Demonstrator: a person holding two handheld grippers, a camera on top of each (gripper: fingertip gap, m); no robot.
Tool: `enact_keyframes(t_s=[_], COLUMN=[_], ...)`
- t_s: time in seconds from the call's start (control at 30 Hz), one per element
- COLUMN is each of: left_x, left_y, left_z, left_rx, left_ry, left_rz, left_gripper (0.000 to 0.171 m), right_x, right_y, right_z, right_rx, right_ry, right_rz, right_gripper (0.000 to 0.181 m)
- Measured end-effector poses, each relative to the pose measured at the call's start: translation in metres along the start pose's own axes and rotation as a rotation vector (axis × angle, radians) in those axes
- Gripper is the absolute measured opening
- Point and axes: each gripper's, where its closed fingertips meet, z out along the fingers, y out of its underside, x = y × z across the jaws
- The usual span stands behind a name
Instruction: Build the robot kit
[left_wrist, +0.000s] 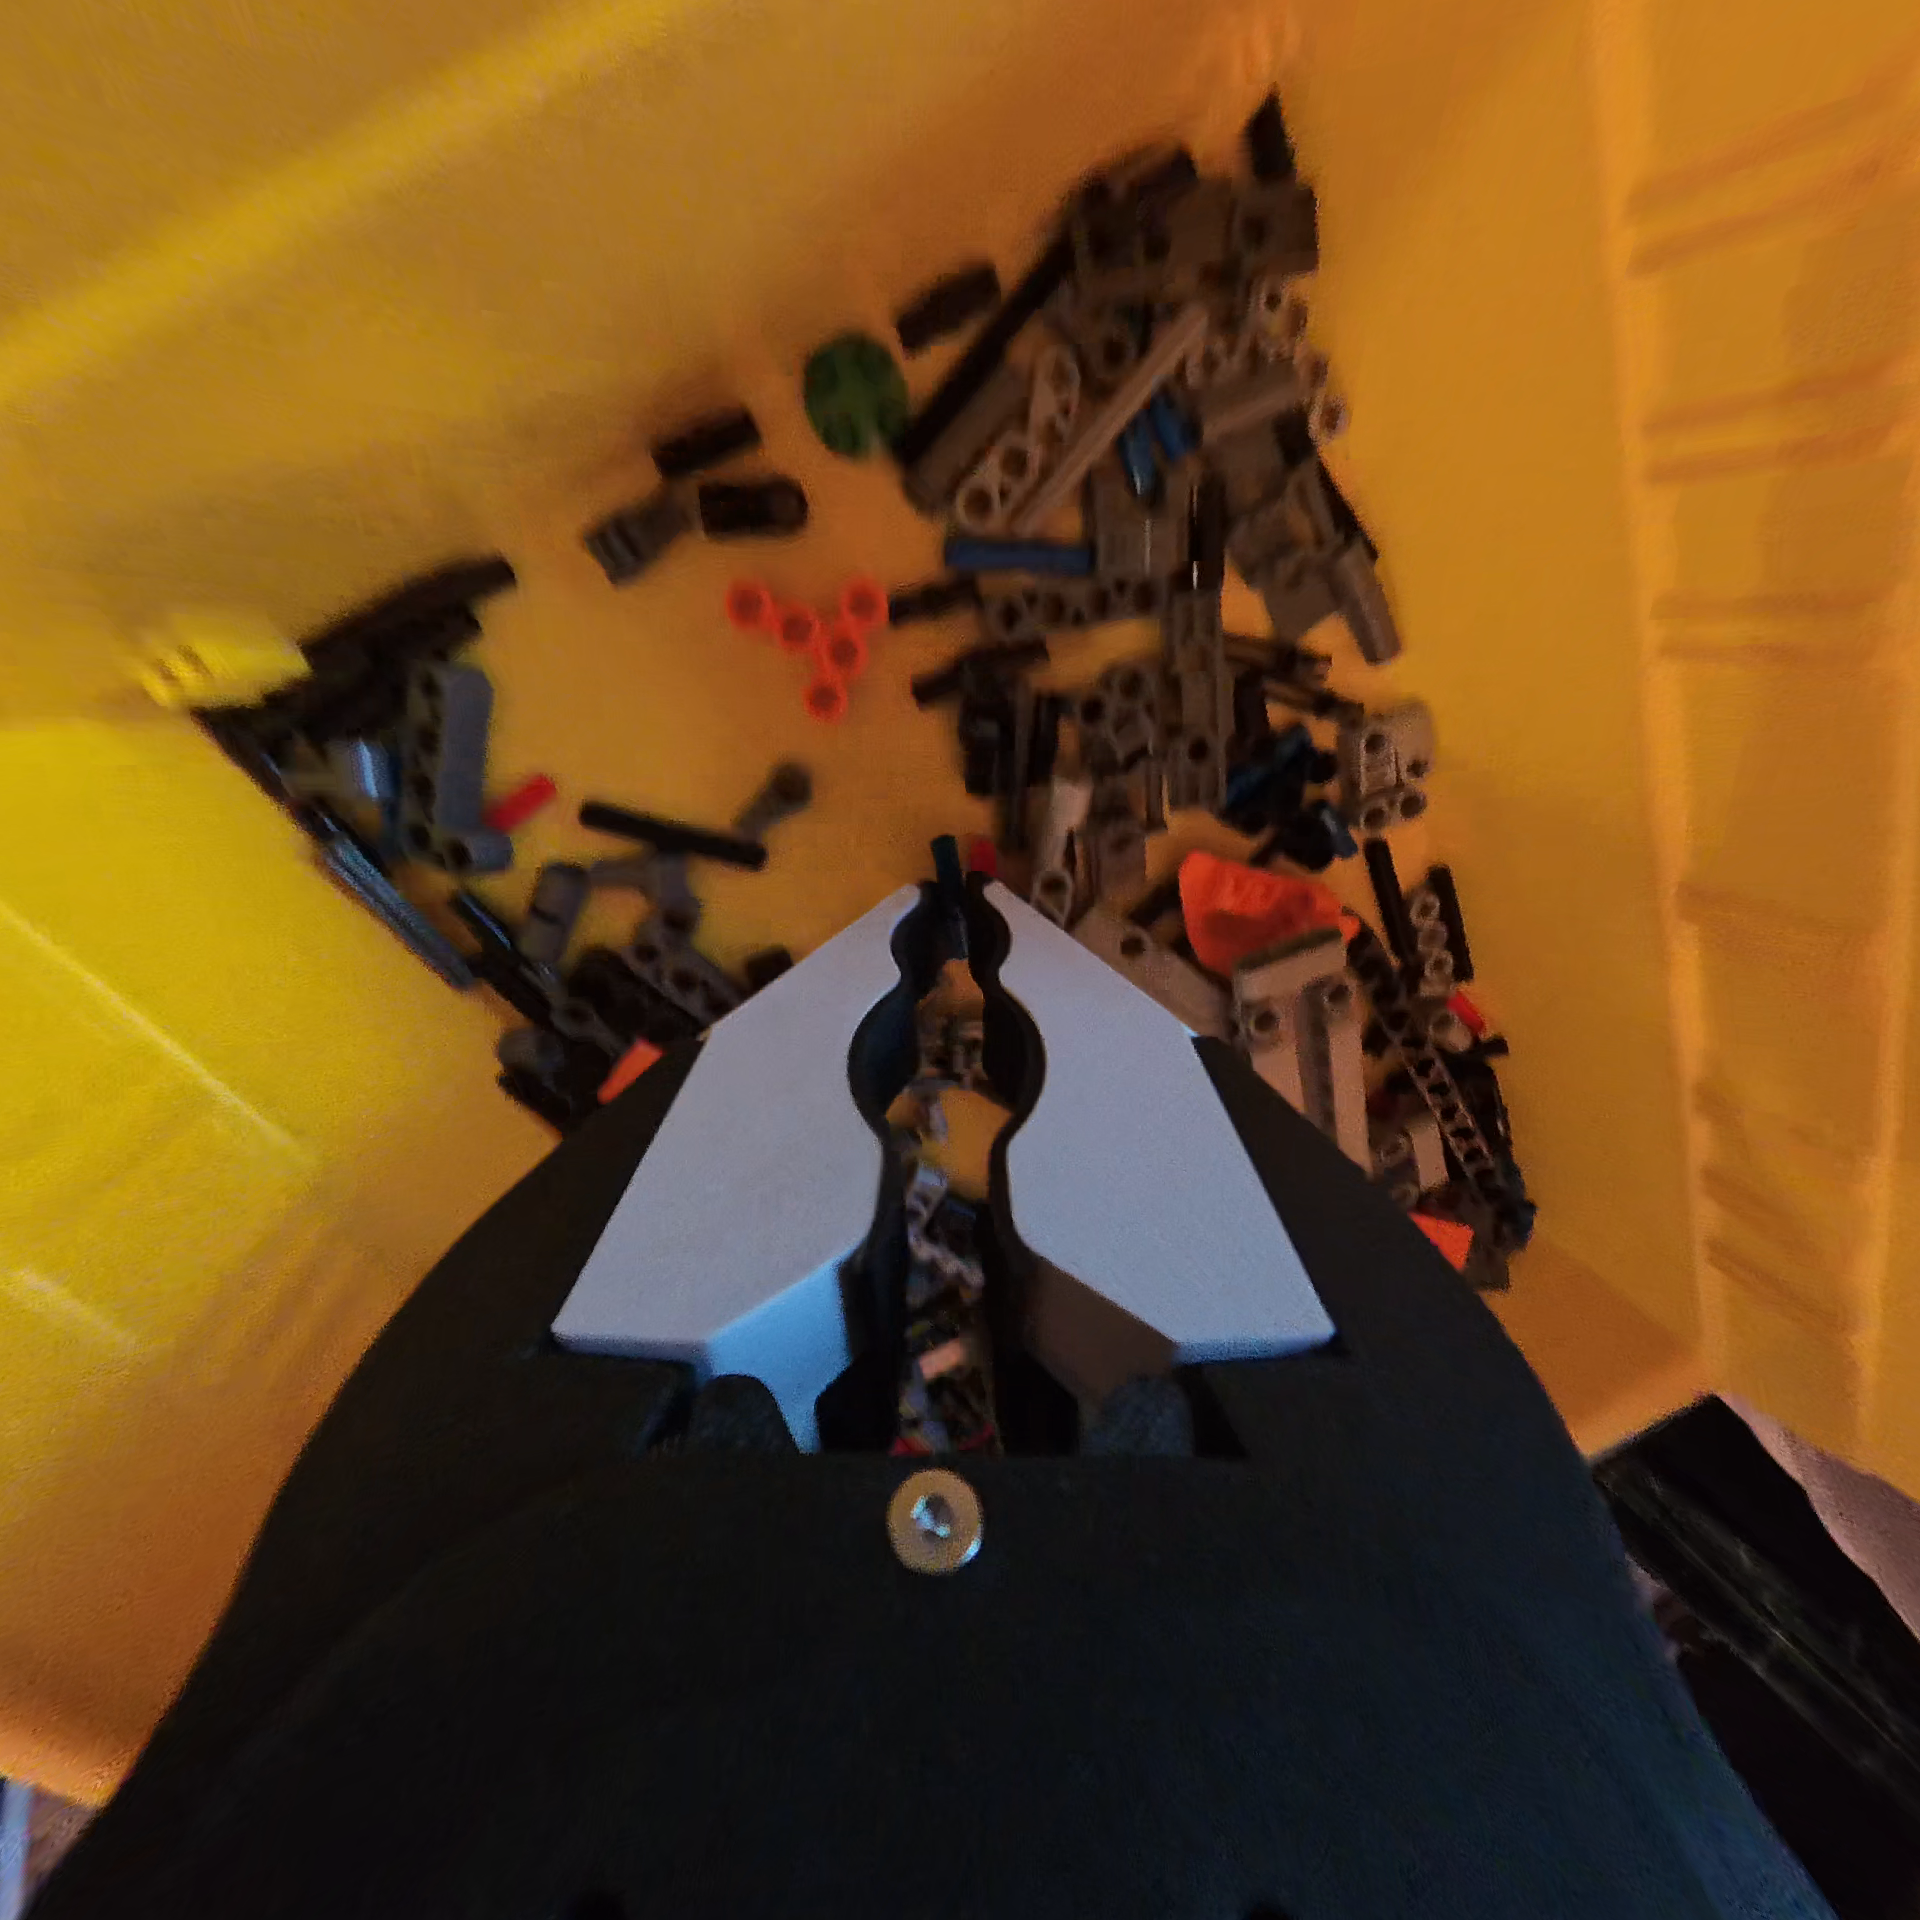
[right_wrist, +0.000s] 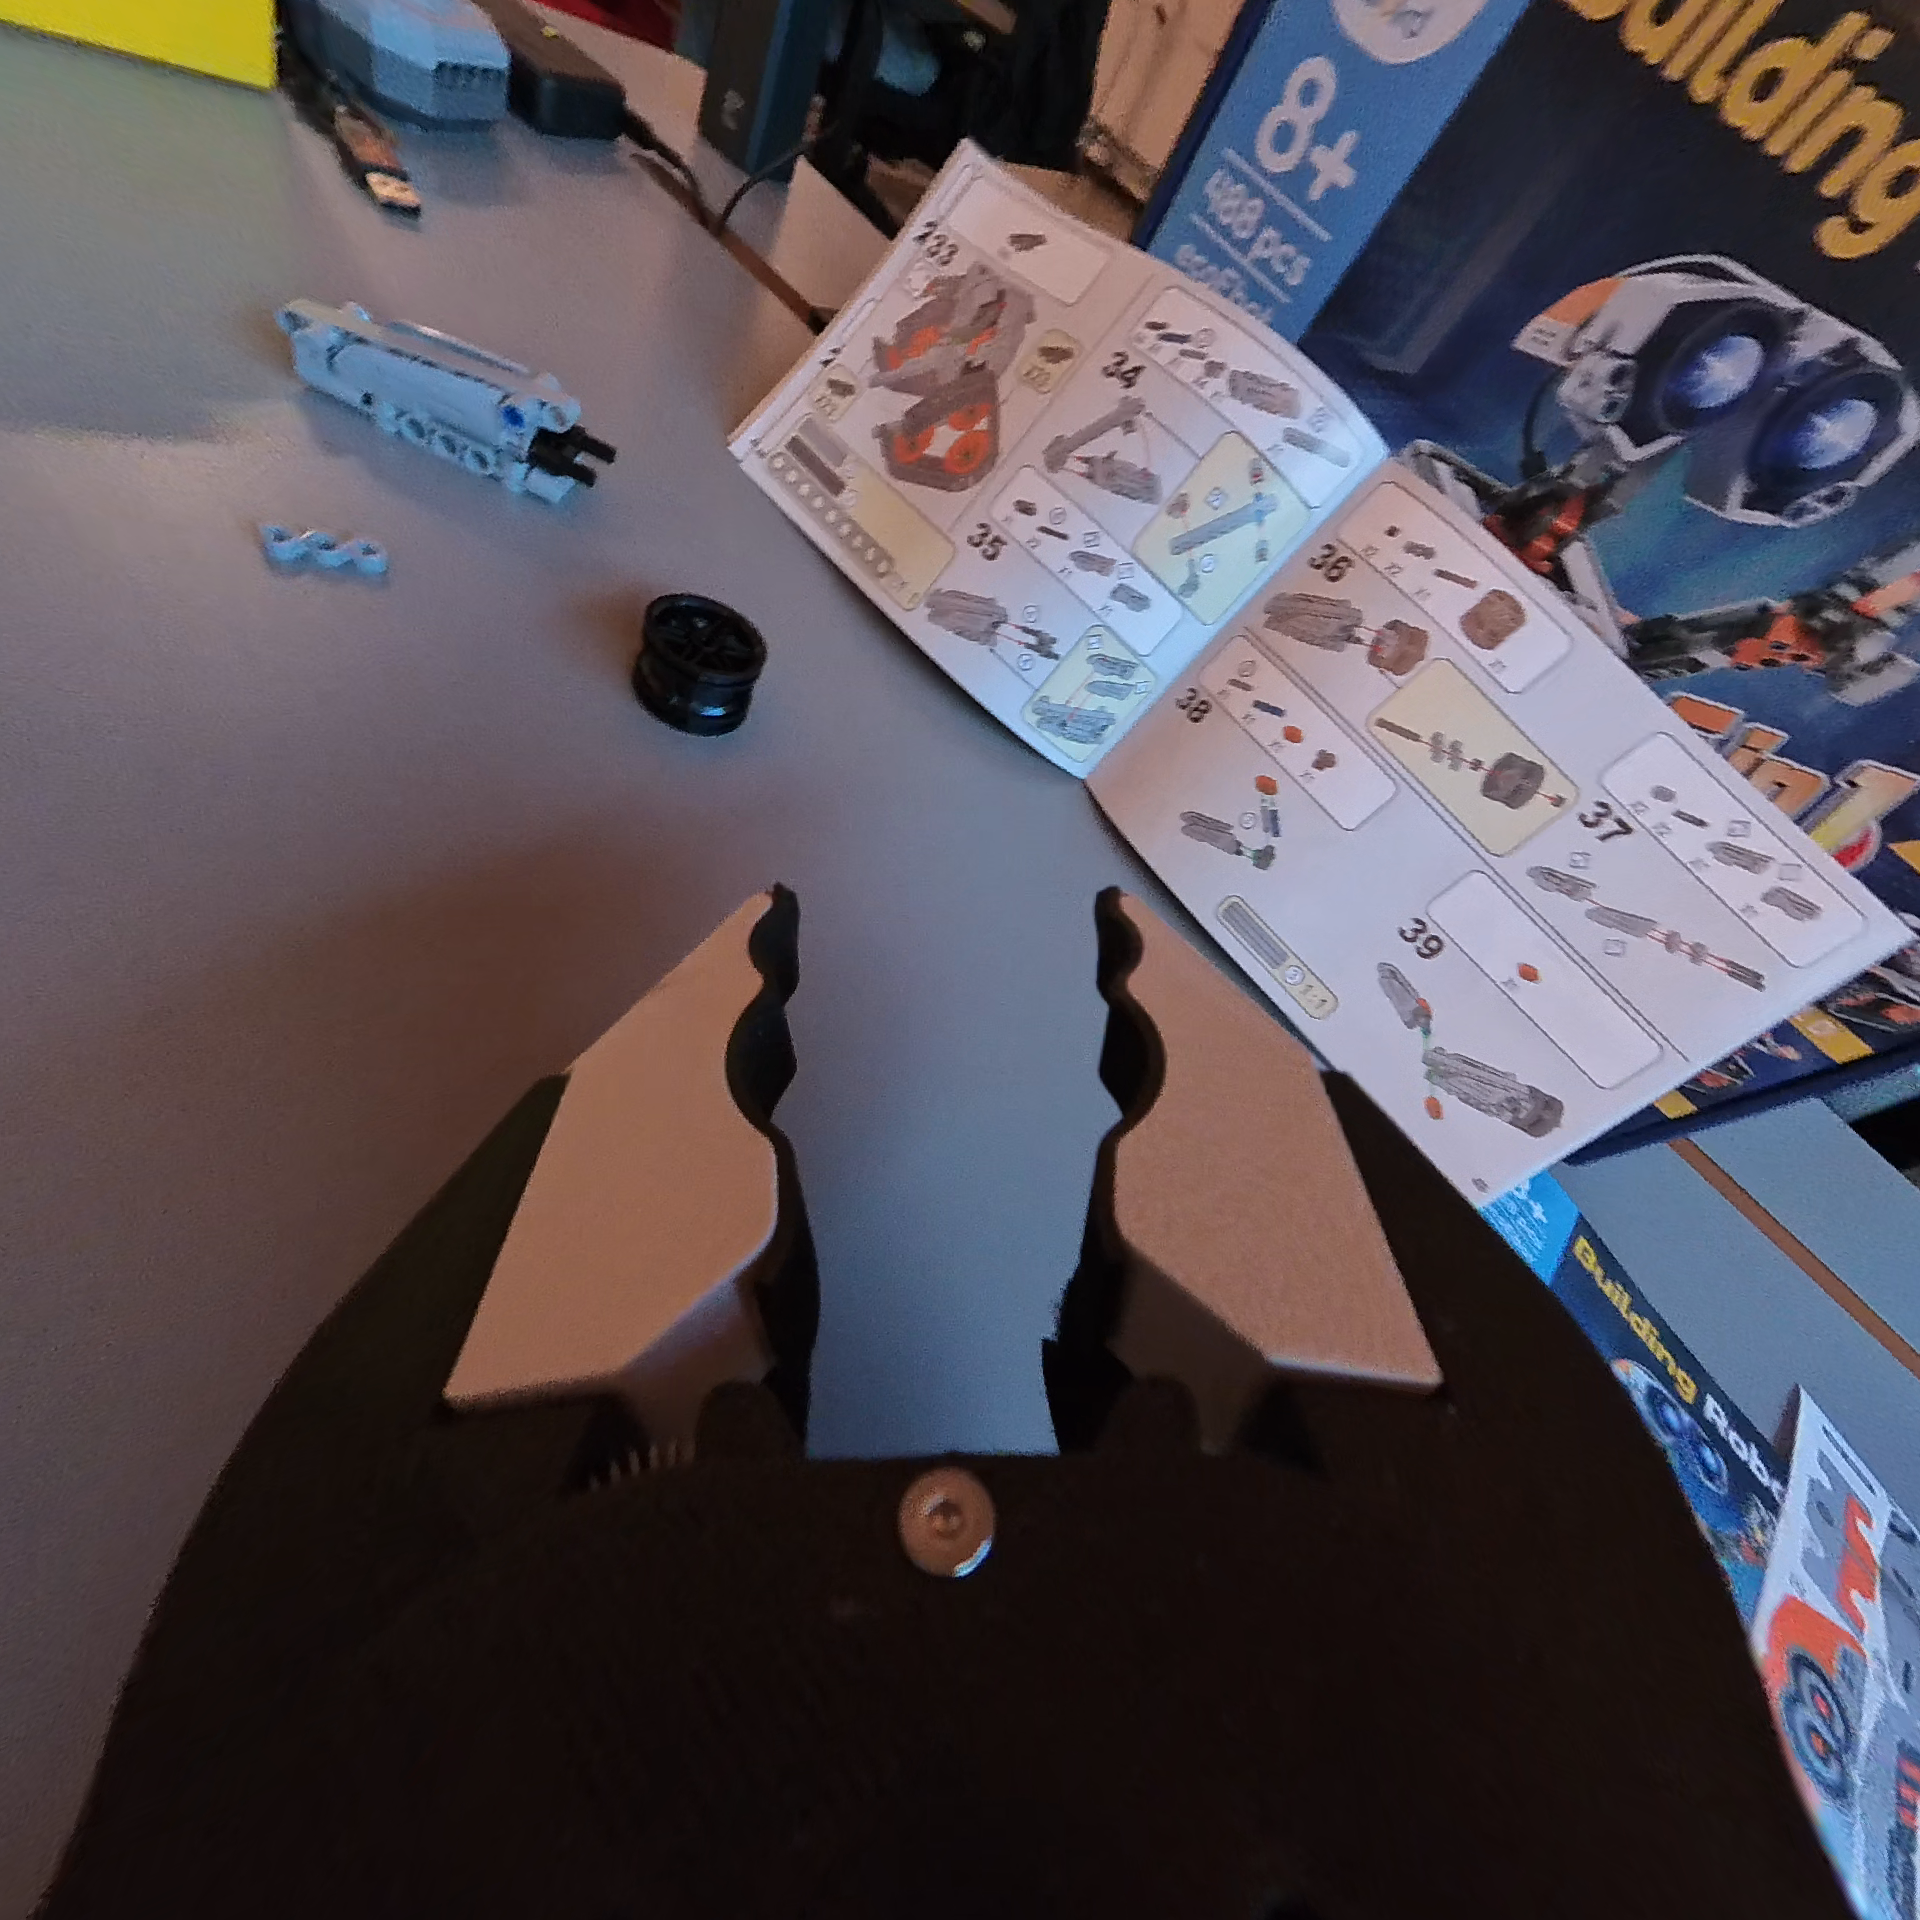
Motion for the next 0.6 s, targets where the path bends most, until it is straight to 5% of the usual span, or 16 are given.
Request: enact_keyframes(t_s=[0.37,0.47,0.6], left_x=[0.033,0.026,-0.024], left_y=[0.060,0.050,0.009], left_z=[-0.006,-0.018,-0.048], left_rx=[-0.053,0.016,0.175], left_ry=[0.084,0.012,-0.292], left_rz=[-0.071,-0.065,-0.053], left_gripper=[0.003,0.014,0.048], right_x=[0.024,0.021,0.019], right_y=[0.004,0.004,0.005], right_z=[-0.004,-0.003,-0.002], right_rx=[0.004,-0.006,-0.015], right_ry=[0.085,0.083,0.080], right_rz=[0.109,0.083,0.068], right_gripper=[0.060,0.060,0.061])
